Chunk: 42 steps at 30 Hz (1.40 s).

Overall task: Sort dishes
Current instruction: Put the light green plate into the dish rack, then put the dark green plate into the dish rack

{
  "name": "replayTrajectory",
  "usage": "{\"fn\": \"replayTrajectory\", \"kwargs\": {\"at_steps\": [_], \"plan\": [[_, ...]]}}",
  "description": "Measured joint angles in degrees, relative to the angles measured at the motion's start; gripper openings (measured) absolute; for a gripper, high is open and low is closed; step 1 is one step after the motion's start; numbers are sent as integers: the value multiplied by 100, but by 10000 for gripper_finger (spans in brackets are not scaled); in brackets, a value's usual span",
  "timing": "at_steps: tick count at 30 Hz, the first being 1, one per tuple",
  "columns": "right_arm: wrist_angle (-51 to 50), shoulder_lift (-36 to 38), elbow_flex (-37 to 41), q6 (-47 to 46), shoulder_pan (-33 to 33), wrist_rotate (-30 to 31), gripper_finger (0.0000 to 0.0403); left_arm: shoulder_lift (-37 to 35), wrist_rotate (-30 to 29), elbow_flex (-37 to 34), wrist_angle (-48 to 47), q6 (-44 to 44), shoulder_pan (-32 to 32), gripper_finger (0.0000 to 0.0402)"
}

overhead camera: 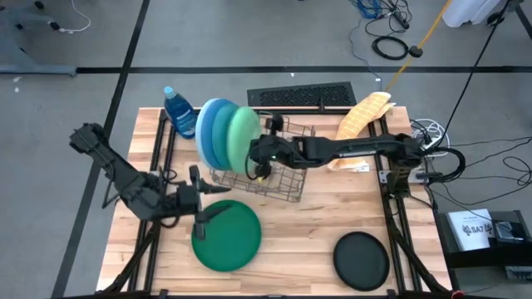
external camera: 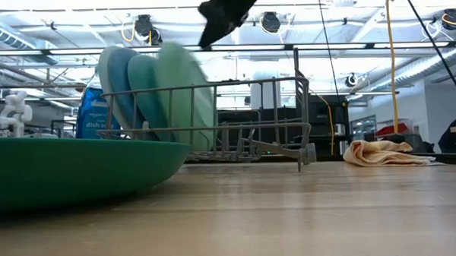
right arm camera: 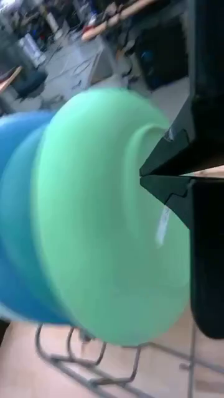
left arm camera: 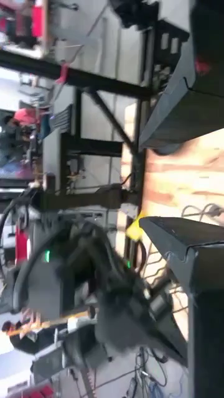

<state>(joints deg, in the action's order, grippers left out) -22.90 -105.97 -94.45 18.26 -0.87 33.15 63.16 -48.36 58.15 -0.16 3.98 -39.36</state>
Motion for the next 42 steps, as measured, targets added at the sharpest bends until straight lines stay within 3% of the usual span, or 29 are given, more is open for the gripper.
{"fn": "replayTrajectory", "kwargs": {"at_steps": [9,14,17,20,28,34,42], "plan": [[526,-513,11,216,-31,-156,1,365,-432,-2,-216,287,-408,189],[597,-132,4,676,355,-211,2,490,-395,-2,-1352,1060,-749,189],[470,215,-9,763,627,-438,12,775,183,-2,-2352,2074,-852,189],[316,529,-9,792,945,-499,31,1321,1257,-2,-2953,2976,-854,189],[71,1187,-9,815,1588,-324,92,2845,3825,-4,-2462,3696,-850,189],[-68,1358,-9,820,1905,145,121,3236,4085,129,-2331,3906,-871,189],[-297,1357,-9,485,2139,161,121,3645,4286,133,-2157,3973,-888,189]]}}
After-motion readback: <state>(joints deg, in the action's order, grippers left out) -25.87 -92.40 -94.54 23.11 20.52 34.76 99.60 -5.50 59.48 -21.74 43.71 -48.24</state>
